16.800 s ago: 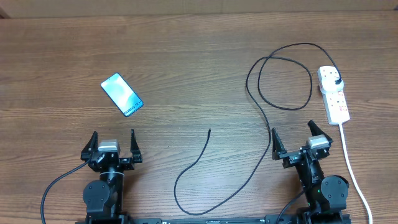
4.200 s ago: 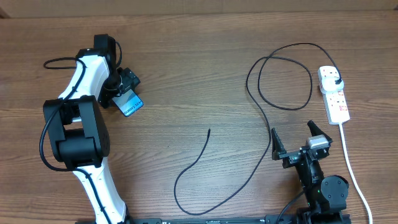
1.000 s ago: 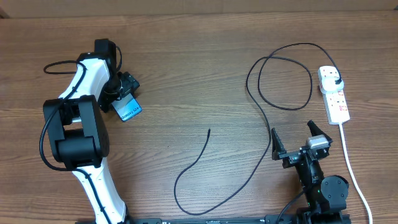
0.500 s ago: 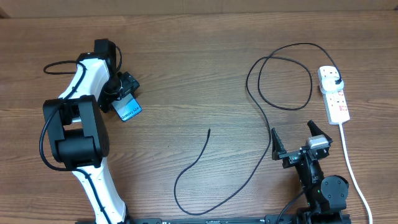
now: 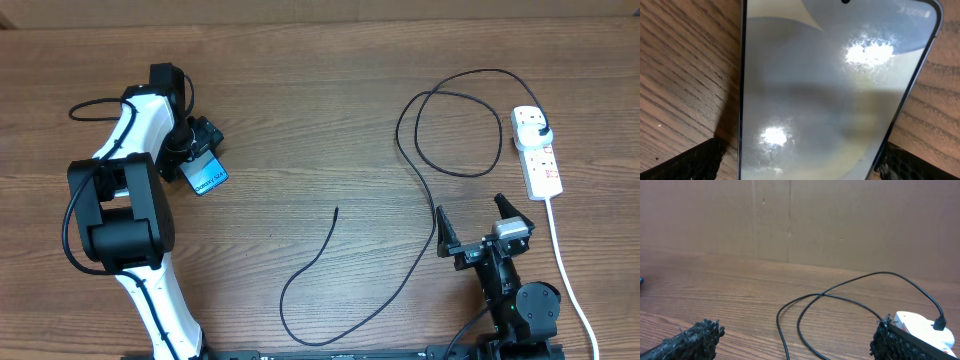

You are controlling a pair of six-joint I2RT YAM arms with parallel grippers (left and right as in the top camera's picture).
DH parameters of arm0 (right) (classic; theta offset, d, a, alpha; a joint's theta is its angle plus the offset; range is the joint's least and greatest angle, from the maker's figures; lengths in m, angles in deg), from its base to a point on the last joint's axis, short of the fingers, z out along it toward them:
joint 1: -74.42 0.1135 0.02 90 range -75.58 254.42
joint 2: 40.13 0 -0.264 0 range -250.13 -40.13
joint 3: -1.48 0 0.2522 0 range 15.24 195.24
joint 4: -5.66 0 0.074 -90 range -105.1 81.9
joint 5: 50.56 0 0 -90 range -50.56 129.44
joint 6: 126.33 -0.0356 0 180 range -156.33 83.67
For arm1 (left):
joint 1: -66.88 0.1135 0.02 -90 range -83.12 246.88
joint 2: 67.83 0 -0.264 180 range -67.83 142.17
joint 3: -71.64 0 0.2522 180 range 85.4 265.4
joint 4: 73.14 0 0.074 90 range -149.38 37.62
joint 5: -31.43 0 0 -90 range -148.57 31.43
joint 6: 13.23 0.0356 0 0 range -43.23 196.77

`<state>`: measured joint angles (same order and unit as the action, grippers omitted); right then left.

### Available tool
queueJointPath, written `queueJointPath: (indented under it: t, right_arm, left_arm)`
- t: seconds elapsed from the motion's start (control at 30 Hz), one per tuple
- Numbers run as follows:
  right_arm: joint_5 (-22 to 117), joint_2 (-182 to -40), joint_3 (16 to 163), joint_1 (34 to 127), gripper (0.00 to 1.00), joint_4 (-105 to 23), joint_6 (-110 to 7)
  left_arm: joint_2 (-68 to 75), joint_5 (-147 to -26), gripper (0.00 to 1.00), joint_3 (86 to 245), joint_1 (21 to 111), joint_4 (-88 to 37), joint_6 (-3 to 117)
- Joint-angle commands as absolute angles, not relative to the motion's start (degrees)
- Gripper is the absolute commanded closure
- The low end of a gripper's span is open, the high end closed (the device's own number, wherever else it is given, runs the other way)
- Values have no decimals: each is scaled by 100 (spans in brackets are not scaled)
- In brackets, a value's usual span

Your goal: Plug charger to phone and switch on socket

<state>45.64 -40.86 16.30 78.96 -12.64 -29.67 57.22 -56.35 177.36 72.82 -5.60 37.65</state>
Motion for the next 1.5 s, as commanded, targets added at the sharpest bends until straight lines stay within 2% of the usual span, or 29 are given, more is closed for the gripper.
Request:
queueJointPath:
  t: [0.0, 0.87, 1.0, 1.47]
  right_arm:
    - [4592, -4025, 1568, 7924, 0, -1240, -2936]
    - [4592, -4025, 1568, 7924, 0, -1240, -2939]
    - [4592, -4025, 1568, 7924, 0, -1240, -2939]
    - [4592, -4025, 1568, 7924, 0, -1240, -2939]
  left_arm:
    - [5851, -5565, 0, 17636, 7341, -498, 3647]
    - [5851, -5563, 0, 17636, 7341, -501, 3650]
    - [5851, -5565, 7, 17636, 7341, -503, 3650]
    - [5851, -5565, 8, 17636, 7341, -501, 3650]
